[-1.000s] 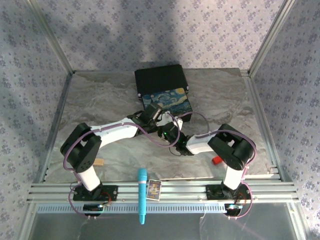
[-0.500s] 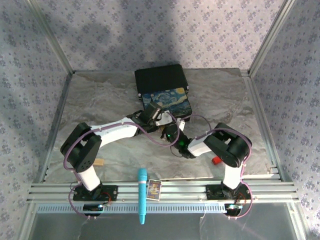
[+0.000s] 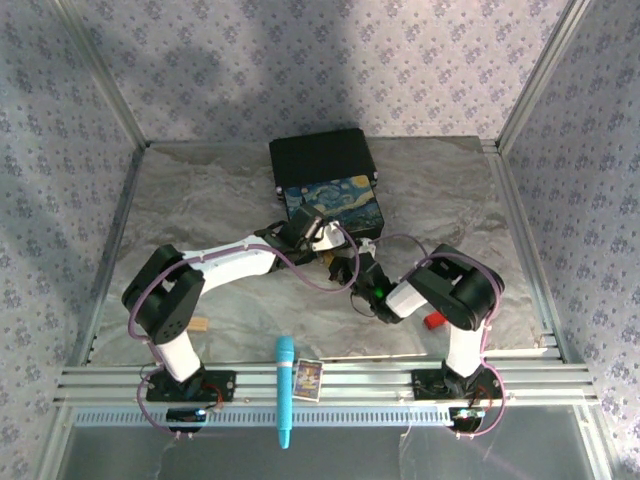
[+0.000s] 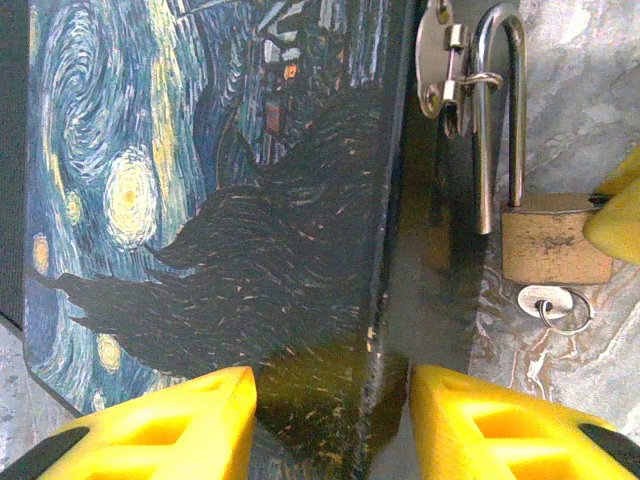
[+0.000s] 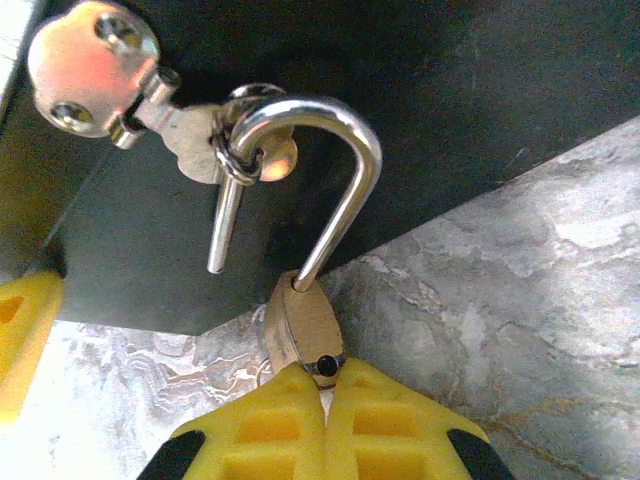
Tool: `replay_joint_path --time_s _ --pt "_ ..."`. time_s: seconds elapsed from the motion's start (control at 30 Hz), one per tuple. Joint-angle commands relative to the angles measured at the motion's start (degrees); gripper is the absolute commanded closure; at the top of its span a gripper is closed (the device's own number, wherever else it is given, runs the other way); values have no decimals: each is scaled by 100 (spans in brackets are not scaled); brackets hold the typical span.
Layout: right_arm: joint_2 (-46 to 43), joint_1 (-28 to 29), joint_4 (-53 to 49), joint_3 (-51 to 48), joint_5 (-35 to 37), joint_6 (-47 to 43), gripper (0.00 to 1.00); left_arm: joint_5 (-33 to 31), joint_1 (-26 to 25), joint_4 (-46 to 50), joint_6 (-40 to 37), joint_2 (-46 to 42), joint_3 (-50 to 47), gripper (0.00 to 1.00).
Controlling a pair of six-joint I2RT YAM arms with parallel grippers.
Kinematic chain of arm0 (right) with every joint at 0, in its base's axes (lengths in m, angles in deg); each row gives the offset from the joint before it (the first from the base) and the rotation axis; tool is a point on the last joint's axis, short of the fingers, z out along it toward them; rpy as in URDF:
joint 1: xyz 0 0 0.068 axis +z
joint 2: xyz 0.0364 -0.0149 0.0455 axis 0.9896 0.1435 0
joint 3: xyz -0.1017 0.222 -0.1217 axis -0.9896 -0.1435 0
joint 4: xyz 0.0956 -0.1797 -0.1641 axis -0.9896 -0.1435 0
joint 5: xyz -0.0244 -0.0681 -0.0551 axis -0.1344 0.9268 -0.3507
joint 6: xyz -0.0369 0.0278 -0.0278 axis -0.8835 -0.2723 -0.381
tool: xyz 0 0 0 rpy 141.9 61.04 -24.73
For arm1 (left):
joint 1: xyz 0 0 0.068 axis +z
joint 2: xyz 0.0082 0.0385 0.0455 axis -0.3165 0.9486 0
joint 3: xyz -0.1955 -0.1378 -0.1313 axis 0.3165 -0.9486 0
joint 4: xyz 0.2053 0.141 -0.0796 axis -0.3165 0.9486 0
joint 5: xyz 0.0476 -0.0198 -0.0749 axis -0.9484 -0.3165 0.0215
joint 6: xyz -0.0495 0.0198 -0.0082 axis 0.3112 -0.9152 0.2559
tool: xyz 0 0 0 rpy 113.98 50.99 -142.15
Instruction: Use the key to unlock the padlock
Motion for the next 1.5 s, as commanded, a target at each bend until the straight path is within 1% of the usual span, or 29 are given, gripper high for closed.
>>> replay_joint_path --time_s 0.0,0.3,0.4,0.53,0.6,0.77,0.87,1.07,1.27,1.37,1.47 --pt "198 -166 539 -146 -228 202 100 122 16 638 -18 299 -277 56" --pt "285 -341 1392 -345 -388 760 100 53 17 629 -68 361 -317 56" --pt "427 -483 1892 -482 -504 1054 100 56 15 640 -65 368 -315 56" --pt "436 -545 1979 -507 -562 1162 100 60 15 655 -48 379 -290 56" --pt "485 -562 2202 -525 -625 1245 100 36 18 653 -52 387 -282 56" --pt "332 -597 2216 -657 -578 1425 100 -11 22 673 -62 413 -267 56" --pt "405 -615 2229 -686 -514 1907 100 -36 33 674 -71 431 -261 56" --pt "315 -526 2221 -627 -475 1958 100 -99 45 664 -86 483 -265 56" --pt "376 -732 2225 -674 -504 2255 100 -54 52 658 -85 462 -283 56" --pt "223 -641 2228 -519 -581 2280 100 -94 54 673 -84 466 -278 56" --pt "362 -523 2226 -332 -528 2659 100 -74 50 674 -98 475 -271 56"
